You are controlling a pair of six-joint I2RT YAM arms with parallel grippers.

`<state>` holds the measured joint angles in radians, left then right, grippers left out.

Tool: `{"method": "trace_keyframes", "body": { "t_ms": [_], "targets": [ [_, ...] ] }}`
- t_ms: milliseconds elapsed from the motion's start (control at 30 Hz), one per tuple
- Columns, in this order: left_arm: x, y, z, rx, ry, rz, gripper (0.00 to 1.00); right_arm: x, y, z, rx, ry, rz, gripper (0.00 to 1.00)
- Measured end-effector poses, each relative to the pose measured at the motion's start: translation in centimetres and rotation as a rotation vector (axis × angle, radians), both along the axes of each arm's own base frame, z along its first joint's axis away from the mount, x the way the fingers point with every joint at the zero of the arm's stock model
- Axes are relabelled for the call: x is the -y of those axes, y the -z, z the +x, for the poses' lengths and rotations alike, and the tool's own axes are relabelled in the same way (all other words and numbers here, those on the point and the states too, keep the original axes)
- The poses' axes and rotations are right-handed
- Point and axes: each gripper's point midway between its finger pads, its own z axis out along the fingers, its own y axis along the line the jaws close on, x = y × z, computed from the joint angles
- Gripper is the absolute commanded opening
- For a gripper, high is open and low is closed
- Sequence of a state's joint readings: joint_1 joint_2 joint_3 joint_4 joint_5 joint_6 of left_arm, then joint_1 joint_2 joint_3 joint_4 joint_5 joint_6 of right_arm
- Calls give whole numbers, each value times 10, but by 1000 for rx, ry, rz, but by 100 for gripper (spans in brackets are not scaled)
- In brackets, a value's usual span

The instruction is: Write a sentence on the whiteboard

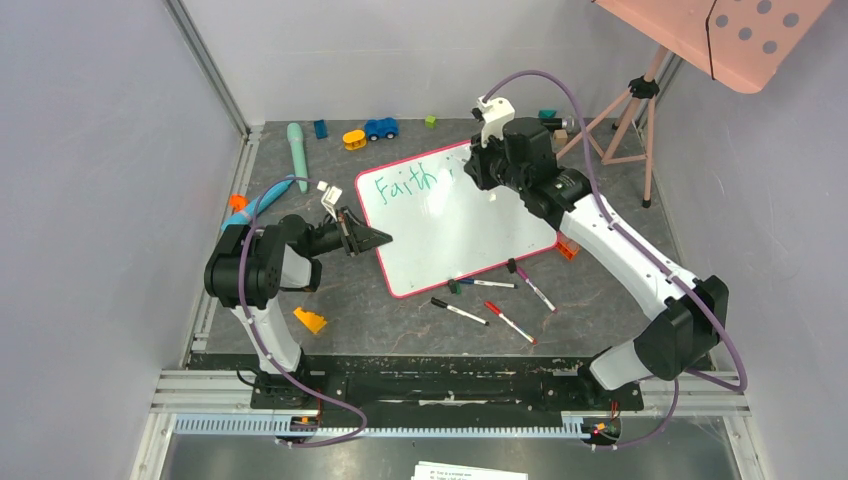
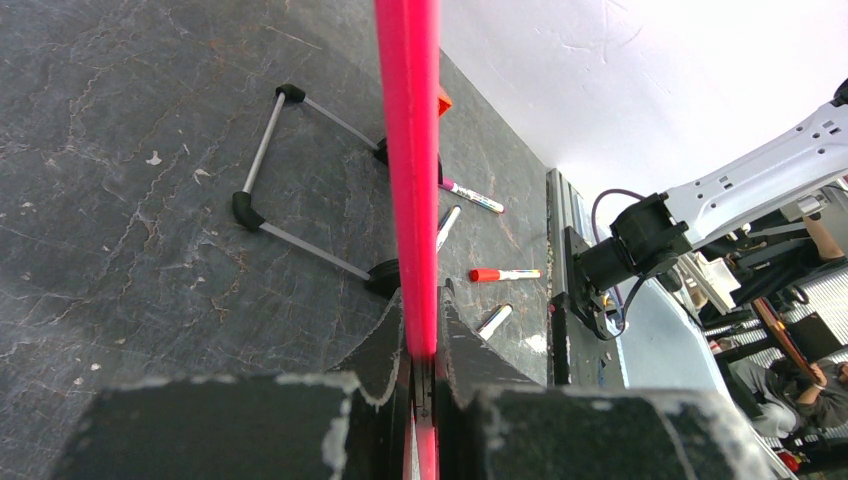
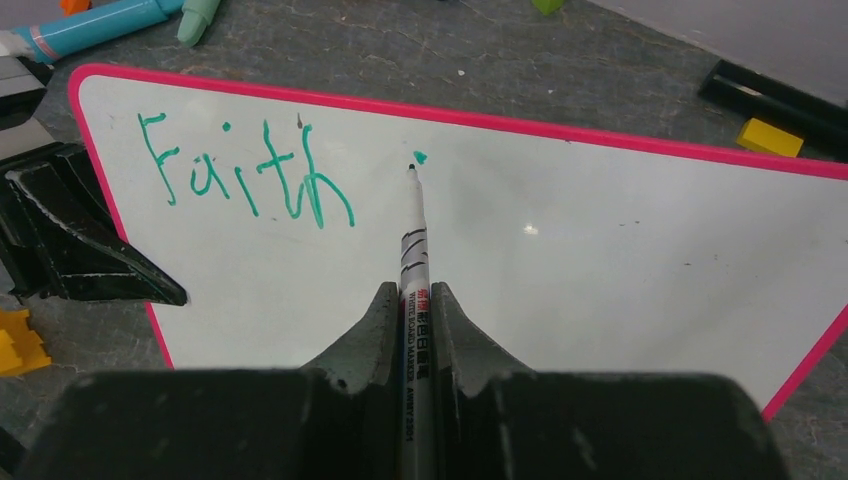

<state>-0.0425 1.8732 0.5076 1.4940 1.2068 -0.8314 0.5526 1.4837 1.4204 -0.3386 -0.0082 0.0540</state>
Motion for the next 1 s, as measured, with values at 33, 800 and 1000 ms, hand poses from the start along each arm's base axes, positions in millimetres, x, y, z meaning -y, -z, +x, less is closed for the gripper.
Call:
{"method": "trace_keyframes", "body": {
  "t_ms": [33,800,1000],
  "targets": [
    [0,0,0,0,0,0,2,2,1,0,-2,6,-4,0],
    [0,0,0,0,0,0,2,10,26,8,-51,52,-62,0],
    [0,0,0,0,0,0,2,11,29,10,-57,55,-68,0]
  ]
}}
